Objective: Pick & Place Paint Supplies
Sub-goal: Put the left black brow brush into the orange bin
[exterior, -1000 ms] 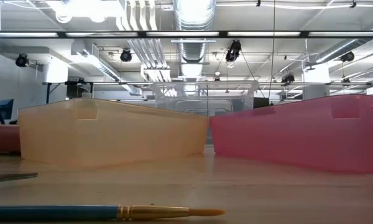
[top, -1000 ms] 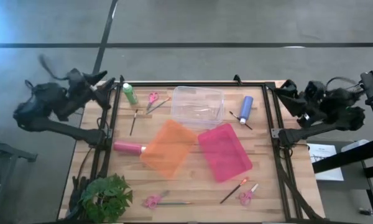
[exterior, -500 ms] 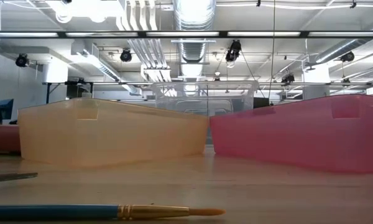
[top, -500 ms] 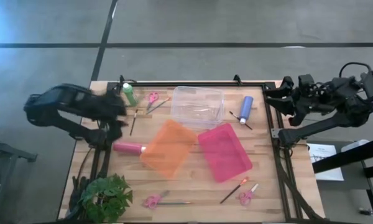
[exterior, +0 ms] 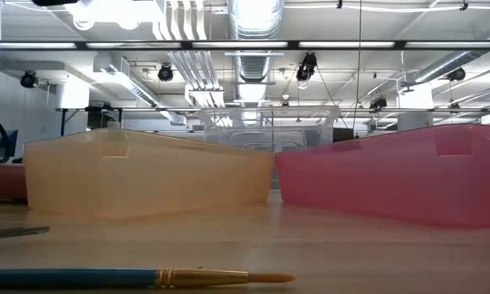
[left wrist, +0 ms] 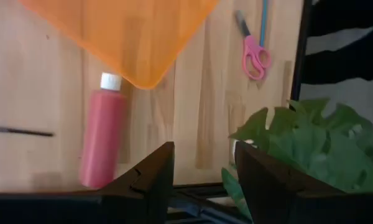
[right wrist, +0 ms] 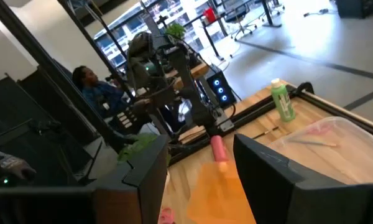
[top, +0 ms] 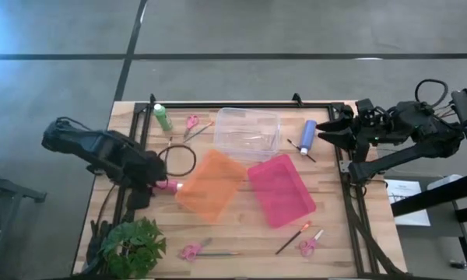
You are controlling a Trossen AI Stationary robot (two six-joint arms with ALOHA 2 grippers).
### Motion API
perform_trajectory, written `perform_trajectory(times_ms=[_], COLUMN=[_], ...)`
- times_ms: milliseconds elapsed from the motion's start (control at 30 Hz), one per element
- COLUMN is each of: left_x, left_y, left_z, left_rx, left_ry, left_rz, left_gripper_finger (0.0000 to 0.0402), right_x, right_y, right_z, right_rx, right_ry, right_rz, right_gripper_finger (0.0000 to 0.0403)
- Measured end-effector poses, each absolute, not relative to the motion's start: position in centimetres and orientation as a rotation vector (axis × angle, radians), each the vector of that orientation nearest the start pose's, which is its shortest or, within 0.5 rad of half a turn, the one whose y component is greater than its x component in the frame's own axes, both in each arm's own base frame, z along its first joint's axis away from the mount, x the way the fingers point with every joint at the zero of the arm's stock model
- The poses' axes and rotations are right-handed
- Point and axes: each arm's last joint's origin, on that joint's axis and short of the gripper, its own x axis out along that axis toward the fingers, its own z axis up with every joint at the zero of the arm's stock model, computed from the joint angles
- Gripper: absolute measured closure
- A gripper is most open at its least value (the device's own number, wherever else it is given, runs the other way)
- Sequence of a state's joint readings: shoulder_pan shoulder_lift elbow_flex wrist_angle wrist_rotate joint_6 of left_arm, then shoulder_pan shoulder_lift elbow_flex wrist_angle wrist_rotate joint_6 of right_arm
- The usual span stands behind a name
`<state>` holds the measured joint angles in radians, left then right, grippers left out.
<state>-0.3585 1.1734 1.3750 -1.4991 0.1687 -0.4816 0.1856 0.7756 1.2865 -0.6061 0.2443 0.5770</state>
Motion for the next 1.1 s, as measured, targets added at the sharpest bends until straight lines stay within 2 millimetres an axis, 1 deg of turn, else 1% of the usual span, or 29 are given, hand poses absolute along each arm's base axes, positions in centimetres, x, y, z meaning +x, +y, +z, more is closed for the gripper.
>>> perform_trajectory(times_ms=[67,167,333,400,500,533,600,733,833,1000,1100], left_x=[15.5,15.1,14.8,14.4,13.4,13.0,12.6,12.1,12.5,13.5,14.7], left_y=[-7.0,-7.3,-6.9,-6.3,-4.9,-4.4,-3.4,-1.0,1.0,5.1,7.8], left_z=[35.4,33.6,30.2,28.8,27.4,26.9,26.1,24.9,24.8,24.4,24.1], left_rx=[-0.324,-0.475,-0.764,-0.903,-1.098,-1.155,-1.231,-1.260,-1.233,-1.112,-0.937], left_ry=[1.411,1.441,1.347,1.282,1.078,1.012,0.912,0.813,0.779,0.753,0.766], left_rz=[-0.087,0.043,0.352,0.552,0.854,0.935,1.036,1.168,1.188,1.207,1.143], left_gripper_finger=[0.0224,0.0225,0.0225,0.0225,0.0225,0.0225,0.0225,0.0225,0.0225,0.0225,0.0225], right_x=[11.4,11.5,11.7,11.7,11.7,11.7,11.7,11.8,11.7,11.7,11.8], right_y=[1.4,1.5,1.5,1.5,1.4,1.4,1.4,1.4,1.3,1.3,1.3], right_z=[45.2,45.2,45.1,45.1,45.2,45.2,45.2,45.1,45.2,45.4,45.5], right_rx=[0.557,0.557,0.556,0.556,0.556,0.556,0.555,0.538,0.527,0.509,0.506], right_ry=[0.068,0.070,0.073,0.073,0.065,0.064,0.064,0.060,0.053,0.031,0.030], right_rz=[-0.081,-0.081,-0.083,-0.084,-0.099,-0.100,-0.104,-0.129,-0.135,-0.127,-0.127], right_gripper_finger=[0.0225,0.0225,0.0225,0.0225,0.0225,0.0225,0.0225,0.0225,0.0225,0.0225,0.0225])
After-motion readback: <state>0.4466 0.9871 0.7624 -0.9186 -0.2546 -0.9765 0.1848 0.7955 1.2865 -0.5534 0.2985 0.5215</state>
